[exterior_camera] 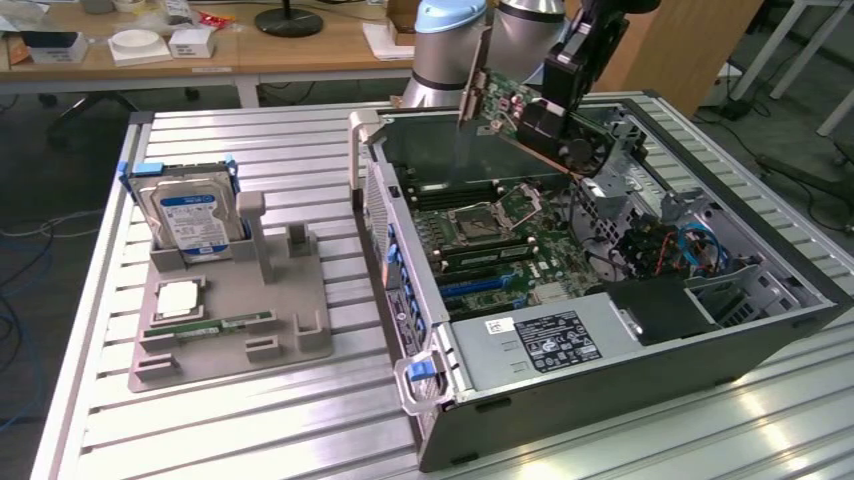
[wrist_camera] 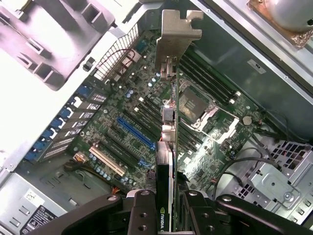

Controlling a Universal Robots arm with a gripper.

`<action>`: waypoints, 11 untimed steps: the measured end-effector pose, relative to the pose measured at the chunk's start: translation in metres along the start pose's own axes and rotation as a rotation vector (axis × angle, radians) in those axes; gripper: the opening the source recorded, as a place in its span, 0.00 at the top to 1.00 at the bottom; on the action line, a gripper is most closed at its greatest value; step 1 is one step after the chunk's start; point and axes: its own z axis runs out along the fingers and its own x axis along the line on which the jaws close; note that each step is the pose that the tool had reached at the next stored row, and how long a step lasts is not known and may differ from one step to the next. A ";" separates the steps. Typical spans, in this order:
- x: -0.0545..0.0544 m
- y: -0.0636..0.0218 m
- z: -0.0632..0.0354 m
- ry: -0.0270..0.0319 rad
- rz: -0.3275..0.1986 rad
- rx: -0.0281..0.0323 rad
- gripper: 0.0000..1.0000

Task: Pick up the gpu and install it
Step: 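Insert the gpu into the slot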

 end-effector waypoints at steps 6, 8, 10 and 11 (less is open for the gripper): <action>0.000 -0.0006 -0.0001 0.0011 -0.022 -0.0005 0.74; 0.001 -0.0008 -0.0001 0.0014 -0.028 -0.0006 0.74; 0.001 -0.0011 -0.0001 0.0017 -0.034 -0.0007 0.74; 0.001 -0.0012 -0.0001 0.0019 -0.038 -0.0009 0.74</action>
